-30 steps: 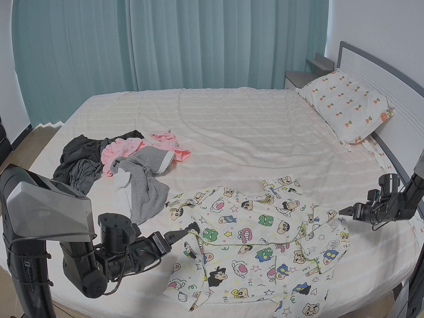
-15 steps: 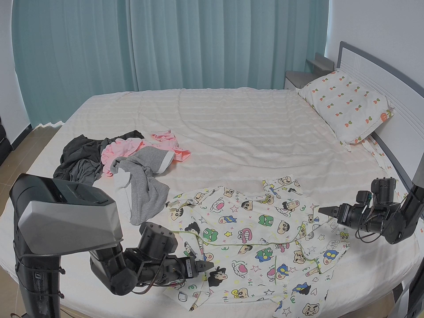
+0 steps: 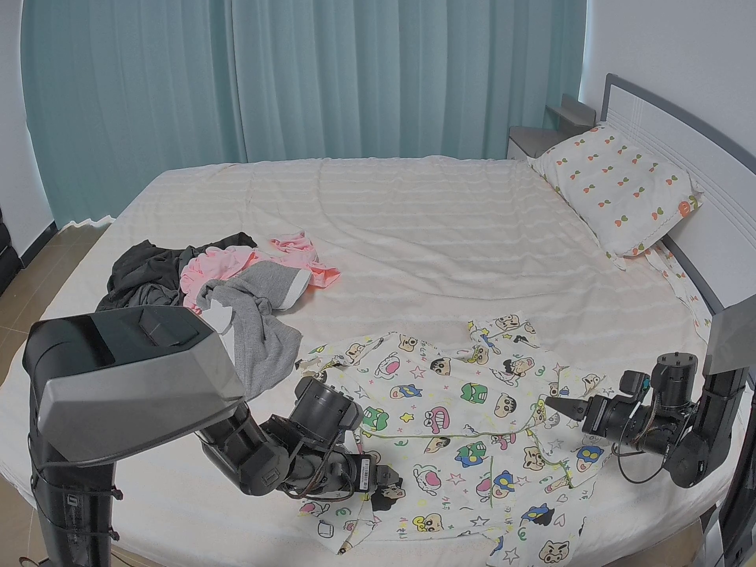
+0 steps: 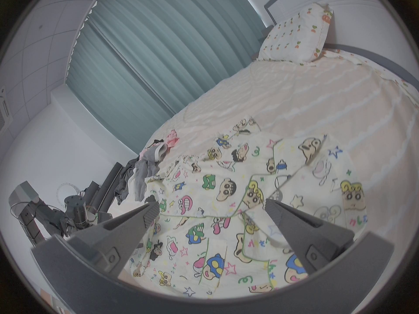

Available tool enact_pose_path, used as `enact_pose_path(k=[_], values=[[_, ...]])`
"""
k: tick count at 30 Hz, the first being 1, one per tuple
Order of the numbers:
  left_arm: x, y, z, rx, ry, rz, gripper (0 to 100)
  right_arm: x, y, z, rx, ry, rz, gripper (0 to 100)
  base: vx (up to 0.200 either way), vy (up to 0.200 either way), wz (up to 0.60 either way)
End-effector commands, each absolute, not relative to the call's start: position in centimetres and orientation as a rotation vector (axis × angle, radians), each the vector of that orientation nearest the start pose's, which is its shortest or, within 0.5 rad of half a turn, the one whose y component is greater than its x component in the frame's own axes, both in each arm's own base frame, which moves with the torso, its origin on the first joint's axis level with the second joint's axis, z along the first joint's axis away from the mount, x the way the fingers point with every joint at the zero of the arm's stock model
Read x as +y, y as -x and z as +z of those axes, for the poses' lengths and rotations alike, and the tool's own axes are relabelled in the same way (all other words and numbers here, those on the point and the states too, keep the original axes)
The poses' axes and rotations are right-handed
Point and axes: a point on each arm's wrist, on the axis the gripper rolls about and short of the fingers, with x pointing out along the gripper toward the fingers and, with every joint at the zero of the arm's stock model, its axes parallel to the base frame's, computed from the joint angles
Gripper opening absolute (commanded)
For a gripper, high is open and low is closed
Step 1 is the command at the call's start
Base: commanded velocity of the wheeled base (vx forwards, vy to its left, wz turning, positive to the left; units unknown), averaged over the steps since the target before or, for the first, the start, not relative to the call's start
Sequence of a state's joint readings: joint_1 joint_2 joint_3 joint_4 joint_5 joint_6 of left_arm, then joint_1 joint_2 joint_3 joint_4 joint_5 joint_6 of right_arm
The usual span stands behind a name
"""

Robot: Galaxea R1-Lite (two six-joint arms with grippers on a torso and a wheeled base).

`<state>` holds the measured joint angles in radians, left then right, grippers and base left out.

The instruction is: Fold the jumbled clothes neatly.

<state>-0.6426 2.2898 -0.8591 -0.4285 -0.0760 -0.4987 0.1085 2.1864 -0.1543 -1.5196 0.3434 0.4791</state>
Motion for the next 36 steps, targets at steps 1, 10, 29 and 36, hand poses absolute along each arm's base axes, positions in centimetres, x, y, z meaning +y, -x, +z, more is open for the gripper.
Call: enact_pose_path(k=[1, 10, 29, 36], values=[[-21.7, -28.8, -2.4, 1.062, 0.08, -0.373, 100, 3.7, -24.2, -0.4, 0.663, -0.522, 0.307, 100, 0.0, 0.0, 0.0], [-21.8, -29.1, -2.9, 1.046, 0.004, -0.345, 100, 3.7, -24.1, -0.5, 0.667, -0.519, 0.309, 100, 0.0, 0.0, 0.0], [-20.9, -28.3, -3.1, 1.076, -0.066, -0.275, 0, 4.0, -23.7, -0.8, 0.681, -0.514, 0.322, 100, 0.0, 0.0, 0.0], [-20.0, -27.5, -2.0, 1.092, -0.062, -0.259, 0, 4.0, -23.5, -0.7, 0.685, -0.512, 0.323, 100, 0.0, 0.0, 0.0]])
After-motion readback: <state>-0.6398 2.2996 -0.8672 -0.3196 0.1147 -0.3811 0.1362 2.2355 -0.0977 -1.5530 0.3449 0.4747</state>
